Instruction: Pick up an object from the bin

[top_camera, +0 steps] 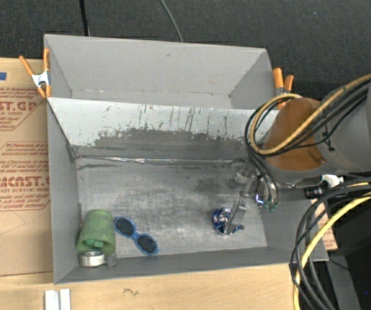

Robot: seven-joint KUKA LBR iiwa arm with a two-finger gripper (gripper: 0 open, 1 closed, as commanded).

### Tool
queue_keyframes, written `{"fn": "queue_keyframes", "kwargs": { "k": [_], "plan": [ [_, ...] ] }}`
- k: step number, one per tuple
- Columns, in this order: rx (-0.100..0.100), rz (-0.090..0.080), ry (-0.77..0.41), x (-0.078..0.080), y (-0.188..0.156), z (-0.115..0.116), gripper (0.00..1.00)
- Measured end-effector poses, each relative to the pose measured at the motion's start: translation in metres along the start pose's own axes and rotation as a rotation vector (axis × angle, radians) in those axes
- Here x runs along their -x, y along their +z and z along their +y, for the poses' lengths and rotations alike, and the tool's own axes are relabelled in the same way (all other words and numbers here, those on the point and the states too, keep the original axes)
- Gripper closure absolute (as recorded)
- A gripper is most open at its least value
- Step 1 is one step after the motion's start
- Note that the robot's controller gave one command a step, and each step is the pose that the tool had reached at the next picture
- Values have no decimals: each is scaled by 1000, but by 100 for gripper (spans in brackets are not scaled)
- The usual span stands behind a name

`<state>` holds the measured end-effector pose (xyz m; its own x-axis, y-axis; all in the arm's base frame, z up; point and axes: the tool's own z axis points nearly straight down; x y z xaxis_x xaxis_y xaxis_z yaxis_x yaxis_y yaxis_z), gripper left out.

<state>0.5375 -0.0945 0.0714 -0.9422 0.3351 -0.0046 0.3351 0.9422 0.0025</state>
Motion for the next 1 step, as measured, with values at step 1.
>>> {"fn": "queue_keyframes", "kwargs": {
  "k": [1],
  "plan": [
    [10,2,191,8,0,-55,0]
  ]
}}
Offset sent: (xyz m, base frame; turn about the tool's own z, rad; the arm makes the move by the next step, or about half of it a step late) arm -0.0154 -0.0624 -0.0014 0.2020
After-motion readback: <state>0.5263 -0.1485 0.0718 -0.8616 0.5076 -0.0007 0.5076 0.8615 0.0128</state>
